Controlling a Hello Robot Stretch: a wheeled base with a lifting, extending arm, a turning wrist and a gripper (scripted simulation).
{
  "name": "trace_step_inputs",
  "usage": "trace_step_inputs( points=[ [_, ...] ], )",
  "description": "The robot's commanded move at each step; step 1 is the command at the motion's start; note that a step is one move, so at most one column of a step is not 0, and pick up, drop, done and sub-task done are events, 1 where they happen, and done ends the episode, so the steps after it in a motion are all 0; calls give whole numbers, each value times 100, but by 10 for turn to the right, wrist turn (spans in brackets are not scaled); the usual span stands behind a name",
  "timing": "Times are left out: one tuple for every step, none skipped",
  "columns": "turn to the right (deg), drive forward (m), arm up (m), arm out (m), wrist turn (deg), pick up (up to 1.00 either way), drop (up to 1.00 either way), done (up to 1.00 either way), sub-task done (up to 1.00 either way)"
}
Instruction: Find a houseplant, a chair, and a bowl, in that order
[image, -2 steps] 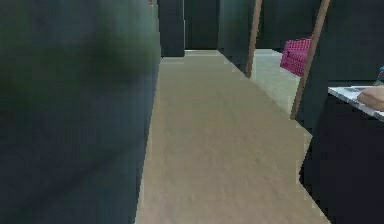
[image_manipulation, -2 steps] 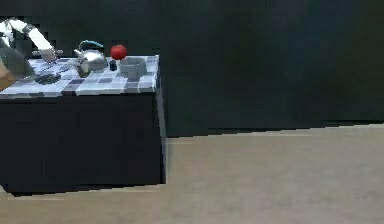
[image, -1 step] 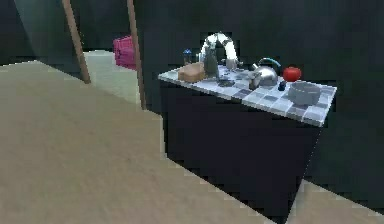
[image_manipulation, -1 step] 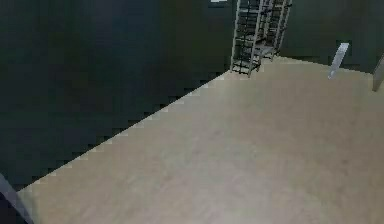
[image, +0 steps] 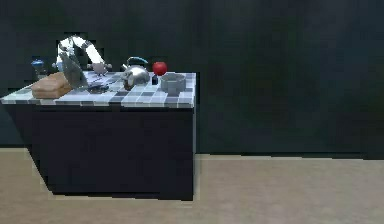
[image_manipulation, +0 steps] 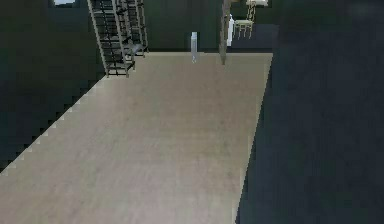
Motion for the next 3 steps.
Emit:
trace_step_inputs(
  points=[
    [0, 5, 0, 0, 0, 0, 0, 0, 0],
    [-450, 0, 0, 0, 0, 0, 0, 0, 0],
    [-120, 0, 0, 0, 0, 0, 0, 0, 0]
  ],
)
